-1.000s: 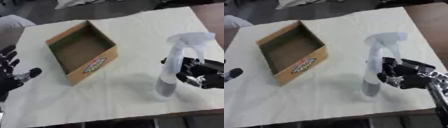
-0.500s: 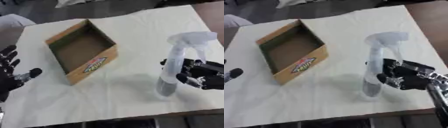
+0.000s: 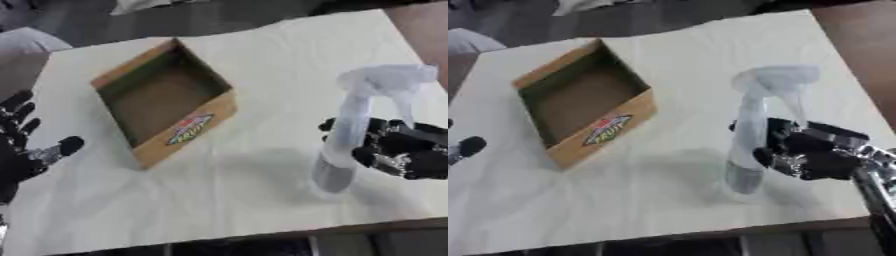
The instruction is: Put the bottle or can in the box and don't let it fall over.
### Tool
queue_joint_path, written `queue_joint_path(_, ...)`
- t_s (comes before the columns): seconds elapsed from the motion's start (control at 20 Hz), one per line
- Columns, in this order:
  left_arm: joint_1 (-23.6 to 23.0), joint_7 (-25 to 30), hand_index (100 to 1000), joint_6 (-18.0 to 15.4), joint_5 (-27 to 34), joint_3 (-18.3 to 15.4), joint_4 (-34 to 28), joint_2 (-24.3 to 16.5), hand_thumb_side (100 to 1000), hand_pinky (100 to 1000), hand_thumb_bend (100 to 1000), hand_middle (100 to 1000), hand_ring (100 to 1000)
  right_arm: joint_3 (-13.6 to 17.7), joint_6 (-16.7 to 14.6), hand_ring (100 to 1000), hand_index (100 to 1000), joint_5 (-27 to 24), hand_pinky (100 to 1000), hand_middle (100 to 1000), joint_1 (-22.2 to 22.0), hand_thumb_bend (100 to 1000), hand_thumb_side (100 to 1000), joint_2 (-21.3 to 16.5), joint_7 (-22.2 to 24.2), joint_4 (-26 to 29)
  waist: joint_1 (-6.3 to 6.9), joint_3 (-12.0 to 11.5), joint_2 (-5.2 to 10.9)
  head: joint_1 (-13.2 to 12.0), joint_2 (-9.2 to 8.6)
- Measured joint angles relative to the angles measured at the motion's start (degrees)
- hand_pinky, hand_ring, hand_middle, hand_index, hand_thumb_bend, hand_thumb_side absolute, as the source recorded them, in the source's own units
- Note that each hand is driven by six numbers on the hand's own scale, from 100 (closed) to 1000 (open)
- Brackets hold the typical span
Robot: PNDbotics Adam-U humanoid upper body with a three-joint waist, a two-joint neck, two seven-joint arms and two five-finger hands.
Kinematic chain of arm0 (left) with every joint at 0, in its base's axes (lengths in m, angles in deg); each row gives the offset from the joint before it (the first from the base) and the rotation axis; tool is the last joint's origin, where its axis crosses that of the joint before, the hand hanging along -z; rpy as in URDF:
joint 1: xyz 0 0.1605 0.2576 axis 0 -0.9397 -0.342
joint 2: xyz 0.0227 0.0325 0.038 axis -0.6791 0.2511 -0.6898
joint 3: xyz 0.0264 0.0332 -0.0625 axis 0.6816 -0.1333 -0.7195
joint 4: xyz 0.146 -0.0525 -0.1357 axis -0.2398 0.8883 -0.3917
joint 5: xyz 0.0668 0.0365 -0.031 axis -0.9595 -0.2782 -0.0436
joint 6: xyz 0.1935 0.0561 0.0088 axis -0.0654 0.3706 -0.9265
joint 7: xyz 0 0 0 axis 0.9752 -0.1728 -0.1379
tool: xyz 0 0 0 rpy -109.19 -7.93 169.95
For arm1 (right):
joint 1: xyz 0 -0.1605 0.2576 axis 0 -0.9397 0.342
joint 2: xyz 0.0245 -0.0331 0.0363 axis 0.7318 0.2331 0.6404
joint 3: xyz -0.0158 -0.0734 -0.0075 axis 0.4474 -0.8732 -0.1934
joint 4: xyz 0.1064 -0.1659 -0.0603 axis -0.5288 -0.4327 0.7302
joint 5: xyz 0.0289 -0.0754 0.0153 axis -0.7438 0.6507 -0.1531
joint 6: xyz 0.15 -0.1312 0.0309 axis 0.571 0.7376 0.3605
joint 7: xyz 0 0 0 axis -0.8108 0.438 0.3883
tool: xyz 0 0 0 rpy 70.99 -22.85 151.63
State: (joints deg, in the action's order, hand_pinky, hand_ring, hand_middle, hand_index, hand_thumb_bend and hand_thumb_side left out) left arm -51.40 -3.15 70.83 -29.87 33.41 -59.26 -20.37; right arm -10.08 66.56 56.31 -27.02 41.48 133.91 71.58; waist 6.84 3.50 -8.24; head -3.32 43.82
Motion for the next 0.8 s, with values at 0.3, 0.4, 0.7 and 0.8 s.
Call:
queue_joint_path(0.3,0.0,0.2,844,0.0,0.0,0.0,0.0,0.0,100,1000,948,960,1000,-0.7,0.3,1000,1000,-0.2,1000,1000,1.1,100,398,0.2,0.5,0.0,0.00,-0.1,-0.01,0.3,0.00)
queue_joint_path(0.4,0.0,0.2,844,0.0,0.0,0.0,0.0,0.0,100,1000,947,959,1000,-0.9,0.4,1000,1000,-0.2,1000,1000,1.3,100,402,0.3,0.6,0.0,-0.01,-0.1,-0.01,0.4,0.00)
queue_joint_path(0.7,0.0,0.3,843,0.0,0.1,0.0,0.0,0.3,100,1000,943,959,1000,-1.5,0.8,1000,1000,-0.5,1000,1000,2.3,100,415,0.6,0.9,0.0,-0.02,-0.3,-0.04,0.4,0.00)
queue_joint_path(0.8,0.0,0.3,842,0.0,0.2,0.0,0.0,0.4,100,1000,942,958,1000,-1.8,1.0,1000,1000,-0.6,1000,1000,2.5,100,421,0.8,1.0,-0.2,-0.03,-0.4,-0.05,0.4,0.00)
